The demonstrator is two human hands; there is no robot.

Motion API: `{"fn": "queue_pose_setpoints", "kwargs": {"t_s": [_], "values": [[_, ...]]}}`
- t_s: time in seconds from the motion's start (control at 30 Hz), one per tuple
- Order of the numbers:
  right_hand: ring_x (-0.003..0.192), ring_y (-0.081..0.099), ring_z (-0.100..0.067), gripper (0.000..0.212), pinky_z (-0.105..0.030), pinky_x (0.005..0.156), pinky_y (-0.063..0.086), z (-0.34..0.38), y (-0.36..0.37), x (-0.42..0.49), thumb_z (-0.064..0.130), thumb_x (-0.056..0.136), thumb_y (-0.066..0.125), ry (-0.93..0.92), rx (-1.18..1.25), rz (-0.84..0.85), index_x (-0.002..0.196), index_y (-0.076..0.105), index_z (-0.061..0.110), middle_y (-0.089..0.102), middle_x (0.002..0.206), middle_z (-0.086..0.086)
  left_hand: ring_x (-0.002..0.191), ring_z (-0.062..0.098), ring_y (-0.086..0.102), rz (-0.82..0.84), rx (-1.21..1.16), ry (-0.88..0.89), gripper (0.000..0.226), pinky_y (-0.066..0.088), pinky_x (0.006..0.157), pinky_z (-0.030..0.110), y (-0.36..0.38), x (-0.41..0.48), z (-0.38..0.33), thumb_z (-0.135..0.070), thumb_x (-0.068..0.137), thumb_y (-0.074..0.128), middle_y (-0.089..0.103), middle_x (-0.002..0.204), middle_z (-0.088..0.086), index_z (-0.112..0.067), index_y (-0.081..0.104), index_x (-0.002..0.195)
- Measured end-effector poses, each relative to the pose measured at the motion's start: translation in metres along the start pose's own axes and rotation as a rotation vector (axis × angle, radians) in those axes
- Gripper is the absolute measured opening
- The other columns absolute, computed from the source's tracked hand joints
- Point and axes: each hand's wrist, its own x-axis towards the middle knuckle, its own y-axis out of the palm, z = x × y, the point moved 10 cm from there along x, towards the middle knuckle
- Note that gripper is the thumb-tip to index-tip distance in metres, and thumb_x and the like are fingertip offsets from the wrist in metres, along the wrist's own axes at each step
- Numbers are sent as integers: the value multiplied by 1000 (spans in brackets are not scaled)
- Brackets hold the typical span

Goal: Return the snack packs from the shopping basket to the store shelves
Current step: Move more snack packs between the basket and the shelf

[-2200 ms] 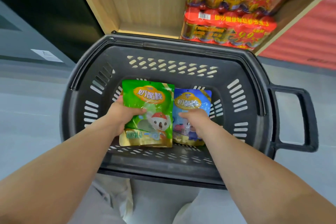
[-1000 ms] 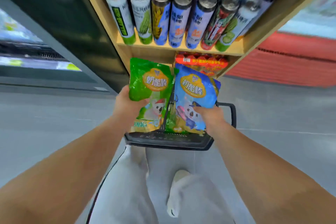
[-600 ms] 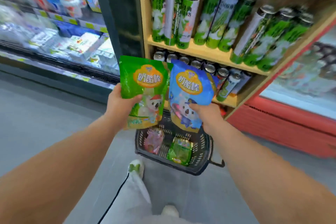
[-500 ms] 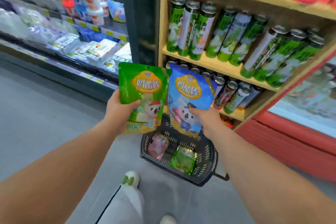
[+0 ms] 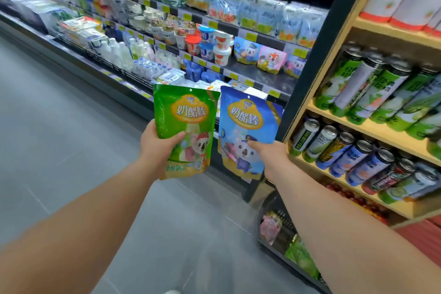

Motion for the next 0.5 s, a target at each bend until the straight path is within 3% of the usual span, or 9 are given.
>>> {"fn": "queue_pose_setpoints", "kwargs": {"t_s": [0.07, 0.2, 0.37, 0.43, 0.5], "values": [[96, 64, -32, 26, -50, 89, 52, 5, 34, 7, 11, 75, 77, 4, 28, -14, 95, 61, 11, 66, 99, -8, 93, 23, 67, 7, 24, 16, 41, 57, 79, 49, -23, 33, -8, -14, 71, 80, 68, 104, 0, -36, 57, 96], [86, 63, -28, 25, -47, 86, 54, 16, 68, 30, 13, 75, 78, 27, 77, -62, 90, 60, 14, 65, 94, -5, 92, 21, 66, 14, 86, 30, 40, 56, 81, 47, -35, 93, -18, -15, 70, 80, 68, 101, -2, -33, 58, 99], [96, 65, -34, 35, -52, 88, 53, 30, 77, 94, 18, 75, 77, 70, 104, -150, 105, 63, 8, 68, 105, -12, 84, 13, 65, 72, 51, 14, 34, 55, 74, 36, 10, 171, -20, -10, 71, 79, 67, 90, -8, -31, 59, 89], [97, 64, -34, 28, -51, 88, 52, 38, 79, 131, 17, 77, 76, 71, 121, -181, 100, 61, 10, 67, 108, -13, 80, 10, 65, 89, 49, 9, 34, 55, 69, 33, 37, 204, -23, -9, 72, 79, 67, 88, -8, -28, 60, 92], [95, 64, -33, 24, -46, 84, 53, 47, 84, 167, 18, 79, 74, 97, 134, -201, 97, 58, 11, 65, 107, -13, 85, 18, 67, 102, 38, -26, 33, 56, 75, 38, 62, 240, -22, -8, 72, 78, 69, 95, 1, -24, 61, 95]]}}
